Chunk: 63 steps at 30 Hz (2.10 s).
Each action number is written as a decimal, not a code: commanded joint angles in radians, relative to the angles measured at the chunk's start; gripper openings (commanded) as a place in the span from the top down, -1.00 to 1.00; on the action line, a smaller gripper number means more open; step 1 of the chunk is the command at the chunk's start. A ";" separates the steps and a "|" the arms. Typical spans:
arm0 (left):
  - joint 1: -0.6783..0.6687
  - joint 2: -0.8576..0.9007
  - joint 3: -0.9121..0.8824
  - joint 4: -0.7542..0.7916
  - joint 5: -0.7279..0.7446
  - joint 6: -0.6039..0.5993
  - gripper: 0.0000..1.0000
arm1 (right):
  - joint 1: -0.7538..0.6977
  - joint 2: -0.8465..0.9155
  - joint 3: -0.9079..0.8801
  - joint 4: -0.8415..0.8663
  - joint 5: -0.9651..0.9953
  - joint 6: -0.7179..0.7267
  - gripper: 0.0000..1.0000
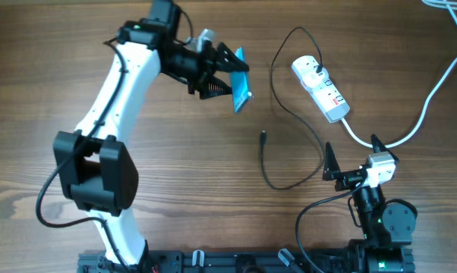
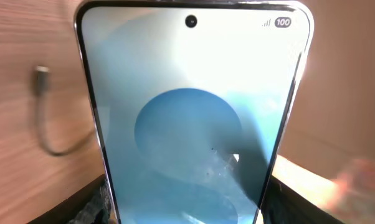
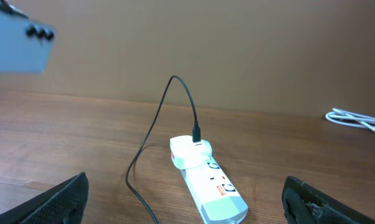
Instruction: Plug charger to phone and switch on socket
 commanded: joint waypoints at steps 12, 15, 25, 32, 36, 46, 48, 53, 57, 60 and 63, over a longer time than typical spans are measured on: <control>0.175 -0.037 0.004 0.004 0.396 -0.096 -0.42 | 0.003 -0.005 -0.001 0.216 -0.603 0.766 -1.00; 0.182 -0.037 0.004 0.002 0.396 -0.096 -0.42 | 0.003 -0.005 -0.001 0.236 -0.487 1.054 -1.00; 0.182 -0.037 0.004 -0.005 0.396 -0.101 -0.41 | 0.003 0.431 0.833 -0.468 -0.538 0.489 -0.99; 0.182 -0.037 0.004 -0.005 0.396 -0.154 -0.41 | 0.015 1.006 1.353 -1.067 -0.678 0.254 -0.72; 0.182 -0.037 0.004 -0.004 0.395 -0.208 -0.41 | 0.203 1.049 1.353 -1.097 -0.201 0.363 -0.65; 0.182 -0.037 0.004 -0.004 0.394 -0.223 -0.42 | 0.772 1.379 1.739 -1.115 0.377 0.499 -0.85; 0.182 -0.037 0.004 -0.004 0.391 -0.223 -0.42 | 0.824 1.499 1.889 -1.135 0.472 0.503 -0.79; 0.182 -0.037 0.004 -0.004 0.391 -0.223 -0.42 | 0.882 1.709 2.041 -1.104 0.638 0.539 -0.77; 0.182 -0.037 0.004 -0.003 0.390 -0.223 -0.42 | 0.915 1.759 2.041 -1.049 0.639 0.529 -0.72; 0.182 -0.037 0.004 -0.003 0.374 -0.223 -0.43 | 0.926 1.784 2.041 -1.022 0.660 0.545 -0.37; 0.182 -0.037 0.004 -0.004 0.375 -0.223 -0.42 | 0.927 1.819 2.041 -1.023 0.695 0.559 -0.37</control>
